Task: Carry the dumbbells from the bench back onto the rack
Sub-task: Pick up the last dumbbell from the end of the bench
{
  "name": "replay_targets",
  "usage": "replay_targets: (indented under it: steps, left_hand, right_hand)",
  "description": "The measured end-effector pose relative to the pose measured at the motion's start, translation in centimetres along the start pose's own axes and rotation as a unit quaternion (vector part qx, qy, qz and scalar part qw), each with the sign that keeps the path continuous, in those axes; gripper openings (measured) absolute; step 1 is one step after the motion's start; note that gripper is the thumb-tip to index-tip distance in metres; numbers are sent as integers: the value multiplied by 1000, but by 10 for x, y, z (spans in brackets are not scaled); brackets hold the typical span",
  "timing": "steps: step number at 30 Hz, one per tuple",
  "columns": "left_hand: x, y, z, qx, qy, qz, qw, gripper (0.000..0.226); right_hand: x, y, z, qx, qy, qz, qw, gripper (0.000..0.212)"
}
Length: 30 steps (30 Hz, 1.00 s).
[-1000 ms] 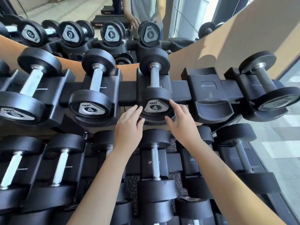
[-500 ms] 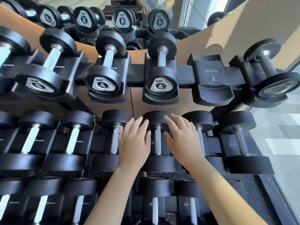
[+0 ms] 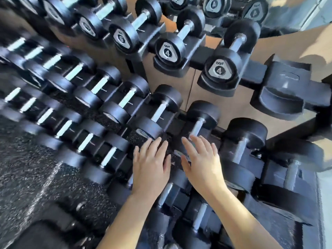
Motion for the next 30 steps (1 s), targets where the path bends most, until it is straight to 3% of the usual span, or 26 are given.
replay_targets:
  steps: [8, 16, 23, 30]
  left_hand:
    - [78, -98, -39, -24, 58, -154, 986, 37]
    - [160, -217, -95, -77, 72, -315, 943, 38]
    - [226, -378, -168, -154, 93, -399, 899, 37]
    - [293, -564, -249, -177, 121, -470, 856, 37]
  right_hand:
    - [104, -43, 22, 40, 89, -138, 986, 45]
    - [232, -107, 40, 100, 143, -254, 951, 42]
    - [367, -214, 39, 91, 161, -351, 918, 41]
    - [516, -362, 43, 123, 177, -432, 876, 42]
Point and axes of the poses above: each hand's wrist, its own y-axis towards the middle knuckle, its own z-axis out of the palm, x = y × z, the point moved 9 cm from there along y, towards the middle knuckle, and after that the axes turned 1 degree about x, right-handed, at the moved point
